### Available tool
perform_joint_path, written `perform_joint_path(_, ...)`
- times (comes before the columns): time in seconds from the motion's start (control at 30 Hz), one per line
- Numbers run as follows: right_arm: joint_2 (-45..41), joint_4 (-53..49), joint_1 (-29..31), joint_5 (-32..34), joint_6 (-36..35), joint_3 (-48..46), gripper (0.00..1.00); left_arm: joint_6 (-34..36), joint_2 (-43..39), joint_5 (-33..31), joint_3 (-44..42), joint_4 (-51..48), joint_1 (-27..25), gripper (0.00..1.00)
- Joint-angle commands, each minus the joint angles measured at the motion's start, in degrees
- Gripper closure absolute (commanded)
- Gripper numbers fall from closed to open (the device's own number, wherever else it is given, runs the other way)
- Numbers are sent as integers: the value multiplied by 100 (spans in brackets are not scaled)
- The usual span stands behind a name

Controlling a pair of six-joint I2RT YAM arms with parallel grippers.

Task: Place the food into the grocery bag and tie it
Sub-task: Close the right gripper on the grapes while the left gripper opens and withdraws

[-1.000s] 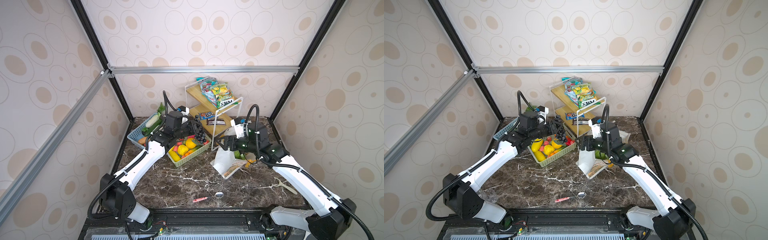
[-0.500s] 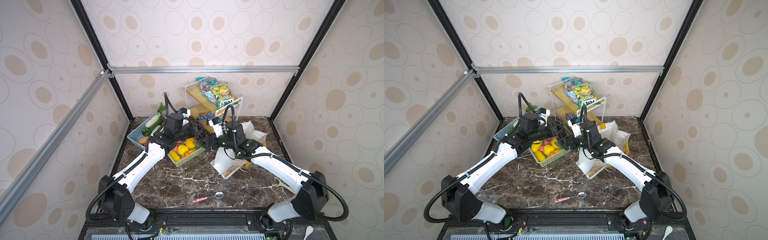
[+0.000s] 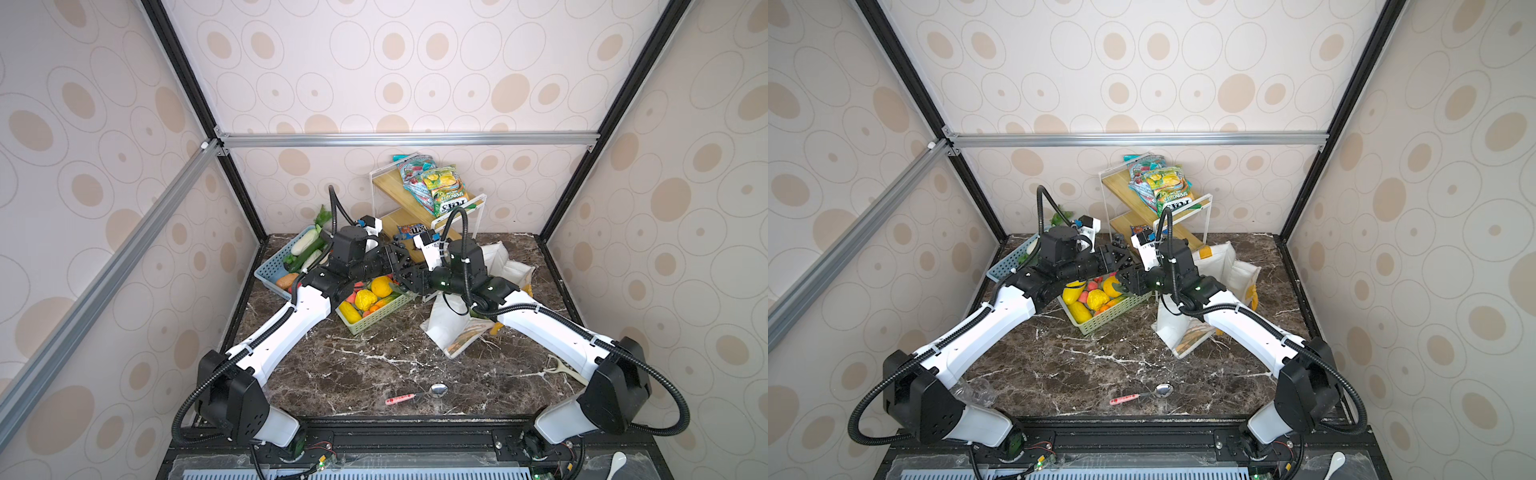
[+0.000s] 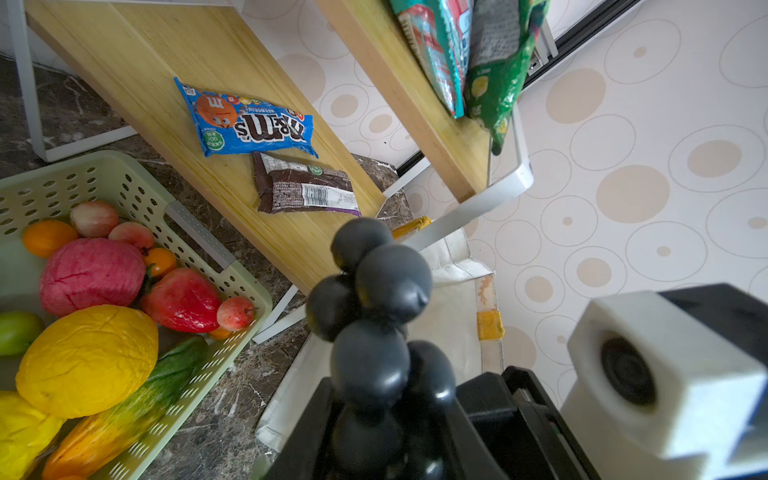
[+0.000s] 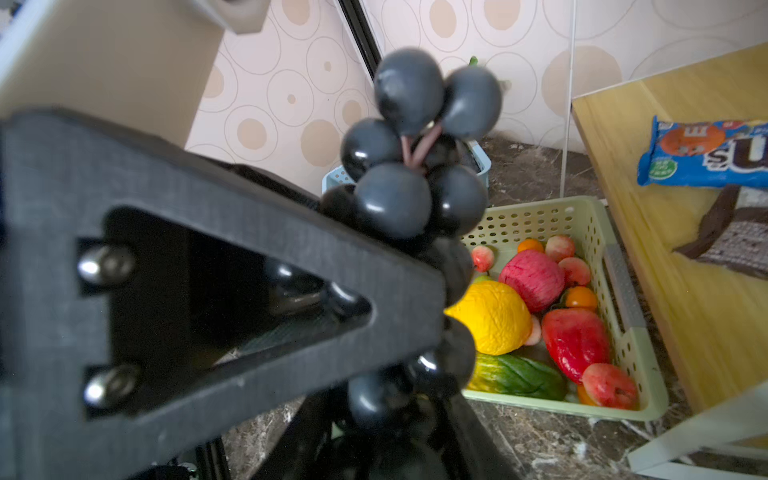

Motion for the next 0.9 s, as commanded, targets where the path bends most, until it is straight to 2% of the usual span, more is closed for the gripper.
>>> perform_joint_path(0.0,57,77,28,-17,267,160,62,-13,-39,-107,2,107,-45,62)
perform_joint_path(0.3,-142,-554,31,10,702,195,65,253,-34,-513,201,-251,26,29)
perform_joint_path(0.37,-207,-775,23,18,774,195,65,288,-25,-562,247,-310,85,26)
perform_joint_path(0.67,-919,-1484,-25,266,1051,125,65,569,-104,-915,362,-590,372,24)
perform_joint_path(0.87,-1603,-1969,-312,785,1219,143,65,654,-129,-1014,279,-642,373,24)
